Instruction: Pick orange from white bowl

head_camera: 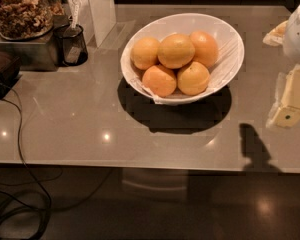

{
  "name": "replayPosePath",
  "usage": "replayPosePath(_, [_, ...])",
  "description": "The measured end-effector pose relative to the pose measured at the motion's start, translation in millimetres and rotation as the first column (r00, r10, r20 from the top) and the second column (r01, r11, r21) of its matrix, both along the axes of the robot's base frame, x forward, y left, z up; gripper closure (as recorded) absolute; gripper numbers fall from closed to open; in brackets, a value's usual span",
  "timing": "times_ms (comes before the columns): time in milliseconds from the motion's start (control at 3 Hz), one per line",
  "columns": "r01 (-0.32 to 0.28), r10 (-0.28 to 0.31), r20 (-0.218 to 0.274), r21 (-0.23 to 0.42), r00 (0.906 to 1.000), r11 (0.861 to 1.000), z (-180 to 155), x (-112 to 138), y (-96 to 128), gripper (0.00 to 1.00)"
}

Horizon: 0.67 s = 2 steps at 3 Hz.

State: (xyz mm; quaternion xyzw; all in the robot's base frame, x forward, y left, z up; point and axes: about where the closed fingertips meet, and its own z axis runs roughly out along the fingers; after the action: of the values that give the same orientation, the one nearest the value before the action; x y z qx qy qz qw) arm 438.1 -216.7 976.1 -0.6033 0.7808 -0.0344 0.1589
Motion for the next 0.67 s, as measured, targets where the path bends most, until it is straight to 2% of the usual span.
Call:
replayPosePath(333, [0.000,0.000,0.000,0.000,1.0000,1.000,0.0,0.0,0.0,0.00])
replayPosePath(667, [-0.046,0.046,0.010,0.035,0.9989,0.998,10.8,15.3,11.4,0.00])
